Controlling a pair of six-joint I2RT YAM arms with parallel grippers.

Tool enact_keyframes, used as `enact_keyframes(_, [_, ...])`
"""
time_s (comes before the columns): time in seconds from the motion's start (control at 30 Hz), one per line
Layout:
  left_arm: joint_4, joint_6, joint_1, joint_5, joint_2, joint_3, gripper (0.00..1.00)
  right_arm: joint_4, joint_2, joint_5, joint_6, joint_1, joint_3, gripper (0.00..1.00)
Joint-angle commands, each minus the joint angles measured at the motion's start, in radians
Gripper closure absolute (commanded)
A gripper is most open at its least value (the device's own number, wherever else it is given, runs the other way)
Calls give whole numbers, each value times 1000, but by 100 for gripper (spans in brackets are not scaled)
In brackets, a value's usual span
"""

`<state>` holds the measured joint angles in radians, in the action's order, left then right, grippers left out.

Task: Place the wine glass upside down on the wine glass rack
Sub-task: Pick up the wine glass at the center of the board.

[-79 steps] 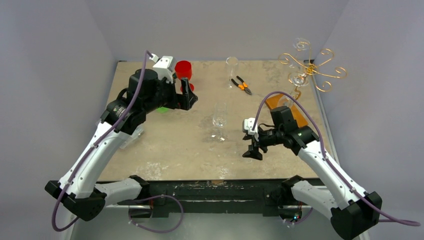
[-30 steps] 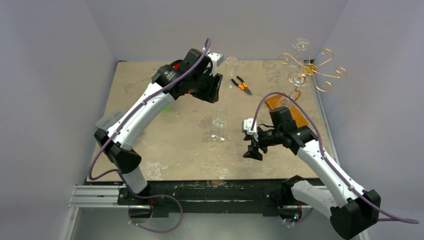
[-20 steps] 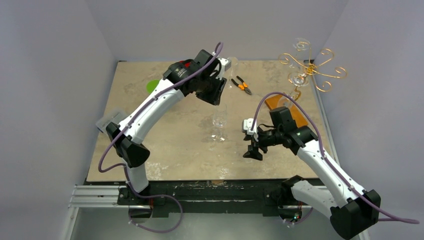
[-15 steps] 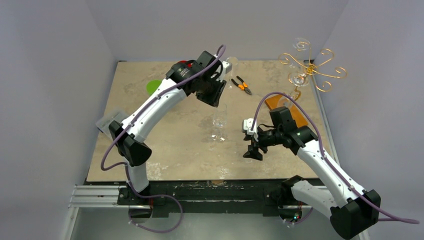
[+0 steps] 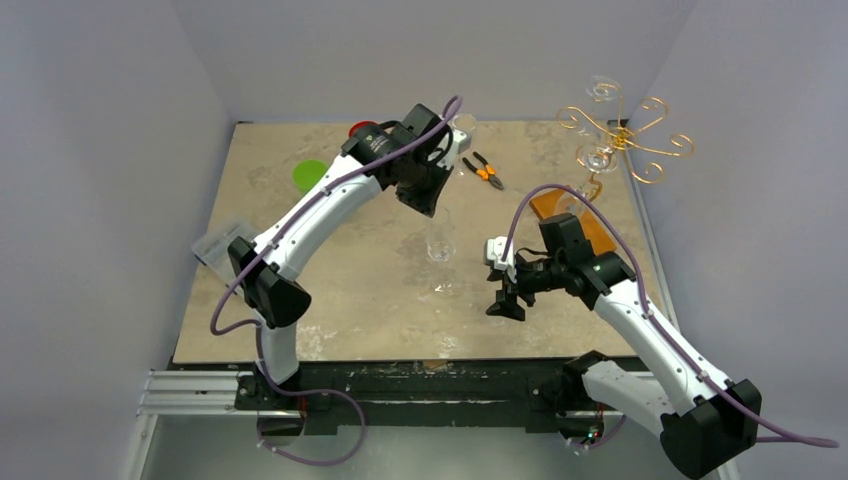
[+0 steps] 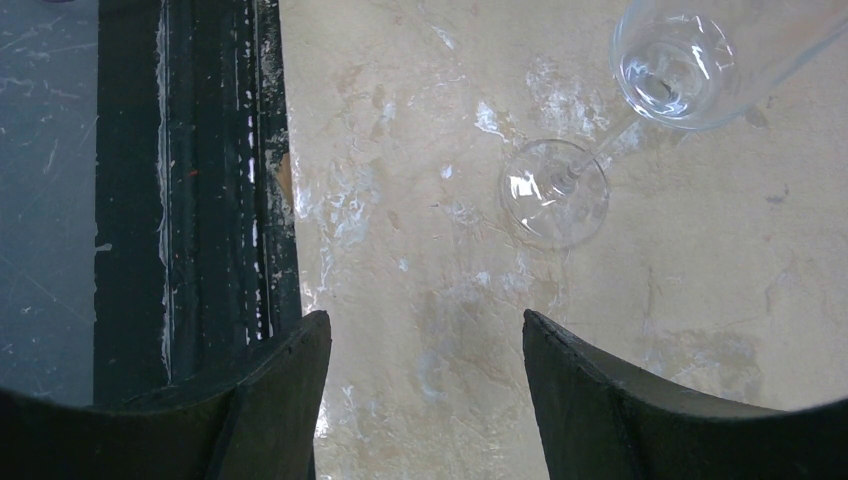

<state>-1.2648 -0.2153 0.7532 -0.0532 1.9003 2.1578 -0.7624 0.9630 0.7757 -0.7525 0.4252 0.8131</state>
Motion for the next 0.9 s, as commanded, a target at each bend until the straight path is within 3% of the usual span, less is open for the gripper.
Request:
enact_keyframes(0.0, [3, 18, 3, -5, -30, 33, 100, 12, 0, 6, -12, -2, 5, 32])
enact_keyframes(0.2, [130, -4, -6, 45, -217, -121, 100, 23, 1, 44, 13, -2, 14, 32])
enact_keyframes(0.57, [577, -160, -86, 50, -863, -888, 100, -34, 134, 82, 109, 1, 182, 33])
enact_keyframes(0.87, [737, -269, -89, 125, -1183, -1202, 100, -16, 268, 32, 272, 71, 278, 32])
